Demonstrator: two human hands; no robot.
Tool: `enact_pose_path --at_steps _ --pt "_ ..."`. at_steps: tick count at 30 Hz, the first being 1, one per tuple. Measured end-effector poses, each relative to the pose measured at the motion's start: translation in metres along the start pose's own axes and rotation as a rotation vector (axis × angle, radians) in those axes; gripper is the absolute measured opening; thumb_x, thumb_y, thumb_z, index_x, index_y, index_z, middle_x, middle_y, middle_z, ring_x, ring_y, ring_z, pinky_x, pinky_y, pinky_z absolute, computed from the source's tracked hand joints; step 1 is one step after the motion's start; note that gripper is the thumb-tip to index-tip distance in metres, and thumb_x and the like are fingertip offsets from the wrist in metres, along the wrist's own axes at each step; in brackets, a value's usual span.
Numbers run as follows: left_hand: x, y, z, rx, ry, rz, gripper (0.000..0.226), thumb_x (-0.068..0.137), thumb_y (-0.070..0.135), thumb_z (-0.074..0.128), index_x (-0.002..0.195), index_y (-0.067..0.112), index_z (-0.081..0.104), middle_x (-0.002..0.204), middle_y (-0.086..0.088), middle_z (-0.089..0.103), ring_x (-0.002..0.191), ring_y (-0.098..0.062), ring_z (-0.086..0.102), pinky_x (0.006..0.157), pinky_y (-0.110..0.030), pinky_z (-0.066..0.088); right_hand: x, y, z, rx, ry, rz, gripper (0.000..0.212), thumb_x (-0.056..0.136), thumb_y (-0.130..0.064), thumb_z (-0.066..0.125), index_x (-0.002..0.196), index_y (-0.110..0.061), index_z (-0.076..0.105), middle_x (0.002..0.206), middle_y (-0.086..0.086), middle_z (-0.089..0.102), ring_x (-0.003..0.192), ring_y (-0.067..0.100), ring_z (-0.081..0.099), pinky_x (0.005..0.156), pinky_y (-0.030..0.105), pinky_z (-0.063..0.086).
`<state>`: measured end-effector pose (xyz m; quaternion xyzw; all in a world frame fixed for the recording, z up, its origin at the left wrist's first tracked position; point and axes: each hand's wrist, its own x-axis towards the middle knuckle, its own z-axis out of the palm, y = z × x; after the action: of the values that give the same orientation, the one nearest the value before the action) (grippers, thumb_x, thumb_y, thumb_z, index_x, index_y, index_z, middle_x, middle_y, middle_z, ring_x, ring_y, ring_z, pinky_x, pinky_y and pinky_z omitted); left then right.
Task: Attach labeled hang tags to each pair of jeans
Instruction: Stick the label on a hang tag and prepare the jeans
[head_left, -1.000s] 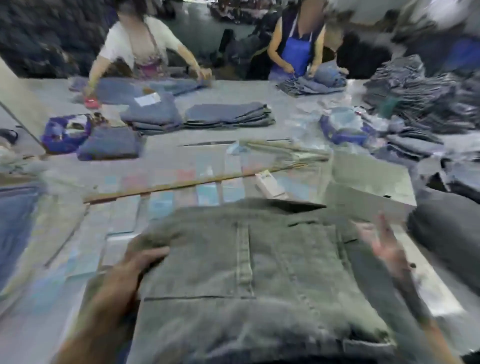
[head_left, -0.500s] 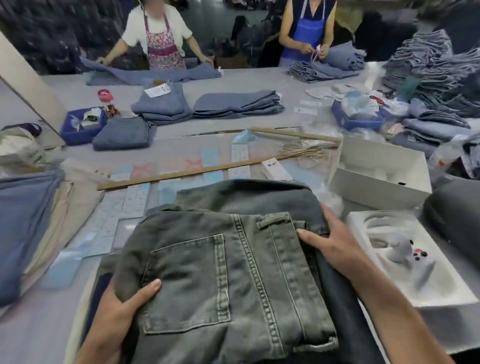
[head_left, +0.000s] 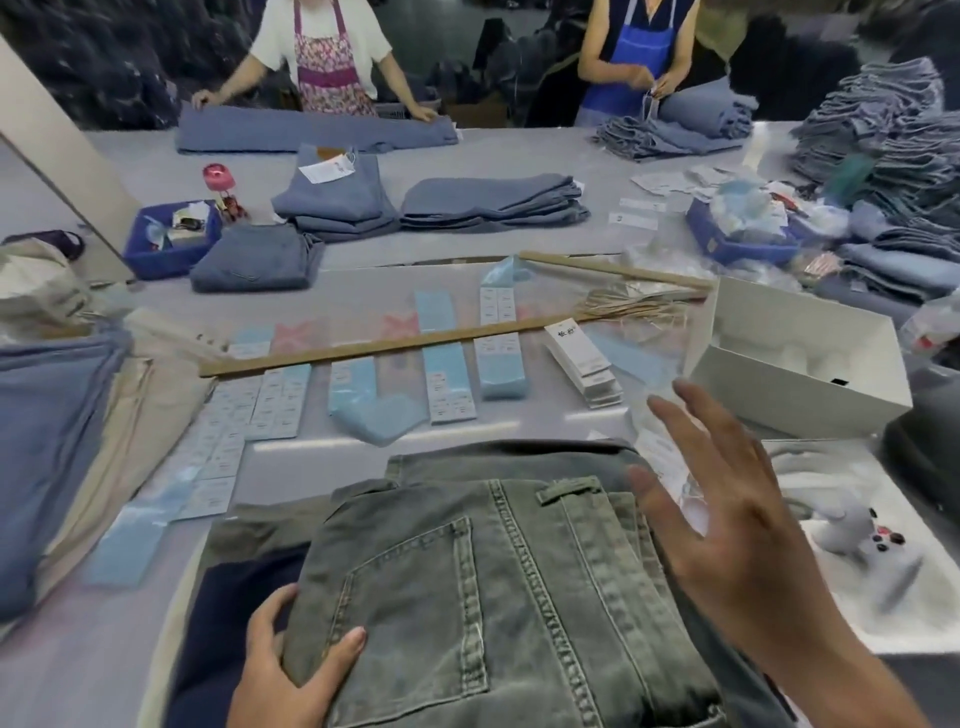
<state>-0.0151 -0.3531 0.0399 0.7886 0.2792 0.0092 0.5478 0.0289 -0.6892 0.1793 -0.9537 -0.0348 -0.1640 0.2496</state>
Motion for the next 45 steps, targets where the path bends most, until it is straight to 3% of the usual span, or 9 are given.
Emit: enact_pose_path --at_steps 4,9,12,15,20,25,32,41,45 --pt "-0.014 -0.005 0.008 0.119 0.073 0.081 0.067 0.062 0.035 0.096 0.109 0.049 0.05 0.098 0.01 0.07 0.075 -0.007 0.067 0.072 -0.012 0.048 -0.03 0.001 0.038 0.019 -0.624 0.145 0.079 0.083 -0.077 0.016 0.151 -0.046 -0.009 0.151 -0.037 -0.023 0.148 -0.006 -0.019 0.12 0.017 -0.01" --pt "-0.005 0.034 -0.014 0.245 -0.214 0.221 0.064 0.076 0.039 0.08 0.131 0.013 0.059 0.127 -0.017 0.063 0.108 -0.036 0.063 0.1 -0.032 0.046 -0.035 0.002 0.036 0.09 -0.382 0.135 0.072 0.088 -0.072 0.036 0.153 -0.044 0.022 0.159 -0.028 0.019 0.147 -0.011 0.007 0.118 0.012 0.006" --pt "0.008 0.058 -0.022 0.498 -0.056 0.388 0.083 0.062 0.057 0.055 0.12 -0.001 0.07 0.112 -0.023 0.066 0.101 -0.045 0.062 0.097 -0.055 0.045 -0.037 -0.004 0.02 0.124 -0.183 0.14 0.054 0.086 -0.044 0.075 0.134 -0.049 0.05 0.108 -0.029 0.067 0.108 -0.002 0.058 0.101 0.029 0.045" --pt "-0.002 0.087 0.0 0.381 0.004 0.649 0.058 0.081 0.045 0.06 0.131 0.015 0.063 0.125 -0.008 0.062 0.114 -0.032 0.059 0.102 -0.051 0.046 -0.038 -0.014 0.006 0.161 -0.362 0.263 0.08 0.079 -0.052 0.077 0.147 -0.052 0.034 0.107 -0.028 0.059 0.098 0.001 0.058 0.085 0.015 0.046" --pt "-0.003 0.155 0.085 0.462 -0.471 0.947 0.073 0.094 0.07 0.044 0.157 0.041 0.021 0.15 0.021 0.038 0.139 0.002 0.03 0.115 -0.028 0.028 -0.042 -0.03 -0.008 0.109 -0.365 0.257 0.079 0.08 -0.046 0.08 0.144 -0.056 0.034 0.109 -0.044 0.051 0.092 -0.013 0.055 0.079 0.002 0.04" --pt "-0.008 0.181 0.105 0.164 -0.75 0.8 0.064 0.083 0.079 0.048 0.131 0.04 0.062 0.114 0.018 0.069 0.105 -0.001 0.063 0.089 -0.022 0.053 -0.075 -0.047 -0.017 0.069 -0.107 0.016 0.093 0.071 -0.012 0.087 0.15 -0.037 0.044 0.108 -0.033 0.057 0.094 -0.008 0.062 0.092 -0.001 0.038" --pt "0.004 0.182 0.052 0.454 -1.024 0.92 0.037 0.086 0.063 0.068 0.12 0.048 0.066 0.12 0.024 0.061 0.113 0.001 0.06 0.089 -0.015 0.049 -0.106 -0.077 -0.013 -0.038 -0.232 -0.343 0.012 0.1 -0.031 0.062 0.108 -0.038 0.065 0.092 -0.024 0.055 0.089 -0.004 0.052 0.083 0.013 0.048" --pt "0.0 0.174 0.075 0.329 -0.68 0.727 0.028 0.097 0.042 0.063 0.074 0.027 0.07 0.066 0.008 0.066 0.061 -0.009 0.061 0.059 -0.034 0.048 -0.105 -0.08 0.0 0.061 0.012 -0.31 0.022 0.091 -0.004 0.07 0.109 -0.014 0.077 0.092 -0.009 0.07 0.077 0.013 0.062 0.075 0.019 0.051" --pt "0.002 0.175 0.096 0.341 -0.694 0.59 0.031 0.097 0.042 0.065 0.071 0.025 0.07 0.057 0.001 0.06 0.05 -0.004 0.05 0.057 -0.029 0.042 -0.094 -0.062 -0.012 0.478 -0.035 0.109 0.023 0.093 -0.015 0.071 0.107 -0.032 0.076 0.092 -0.016 0.074 0.083 0.003 0.072 0.074 0.018 0.057"
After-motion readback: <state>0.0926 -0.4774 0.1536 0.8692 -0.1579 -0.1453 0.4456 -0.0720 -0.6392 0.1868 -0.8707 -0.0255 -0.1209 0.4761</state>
